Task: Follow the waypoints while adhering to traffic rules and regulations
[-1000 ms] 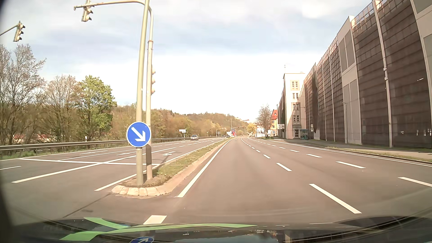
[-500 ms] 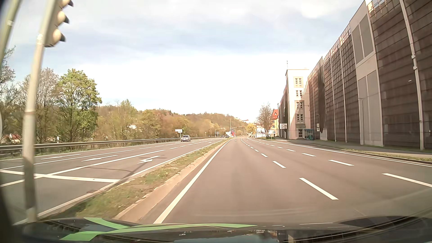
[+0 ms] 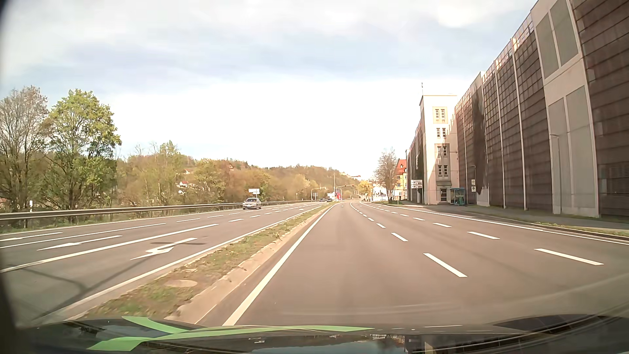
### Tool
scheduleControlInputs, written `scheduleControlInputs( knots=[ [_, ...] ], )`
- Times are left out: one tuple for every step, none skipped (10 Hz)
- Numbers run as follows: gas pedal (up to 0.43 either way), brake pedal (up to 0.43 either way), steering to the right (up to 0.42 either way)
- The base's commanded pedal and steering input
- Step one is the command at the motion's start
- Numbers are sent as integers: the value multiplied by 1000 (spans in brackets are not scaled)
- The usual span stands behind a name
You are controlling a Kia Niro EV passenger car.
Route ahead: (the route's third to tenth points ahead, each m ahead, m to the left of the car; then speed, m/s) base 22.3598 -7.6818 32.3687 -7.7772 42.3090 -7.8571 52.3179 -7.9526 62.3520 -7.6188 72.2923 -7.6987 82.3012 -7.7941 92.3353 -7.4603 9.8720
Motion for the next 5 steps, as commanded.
scheduleControlInputs(
  knots=[
    [157, 0, 1],
    [157, 0, 1],
    [157, 0, 1],
    [150, 0, 1],
    [150, 0, 1]
  ],
)
